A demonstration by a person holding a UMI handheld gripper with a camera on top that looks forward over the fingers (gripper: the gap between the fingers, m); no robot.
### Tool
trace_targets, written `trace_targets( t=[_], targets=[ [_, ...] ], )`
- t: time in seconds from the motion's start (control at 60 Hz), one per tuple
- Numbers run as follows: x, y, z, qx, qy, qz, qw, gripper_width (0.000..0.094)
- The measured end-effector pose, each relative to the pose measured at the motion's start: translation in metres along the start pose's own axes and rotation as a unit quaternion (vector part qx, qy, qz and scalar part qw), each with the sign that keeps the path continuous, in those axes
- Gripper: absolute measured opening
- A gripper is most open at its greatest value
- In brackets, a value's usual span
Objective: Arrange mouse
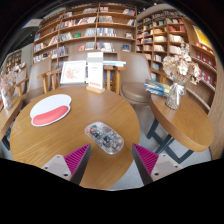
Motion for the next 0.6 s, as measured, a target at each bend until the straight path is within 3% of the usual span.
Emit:
trace_targets(
  t=[0.483,0.6],
  targets=[
    [0.014,0.047,-0.033,0.001,0.004,-0.005,1.0,0.0852],
    [0.019,0.052,-0.038,0.004,0.009,-0.008,1.0,0.0785]
  ],
)
Point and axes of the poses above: the point between the fingertips, and its own axes, seen from behind it with the camera up: x to the left, z down, y forward, the way the camera looks, the point moved 3 cm from there along -y, backward, against the way the camera looks, and after that the axes turned 14 degrees about z, right-handed, at the moved point
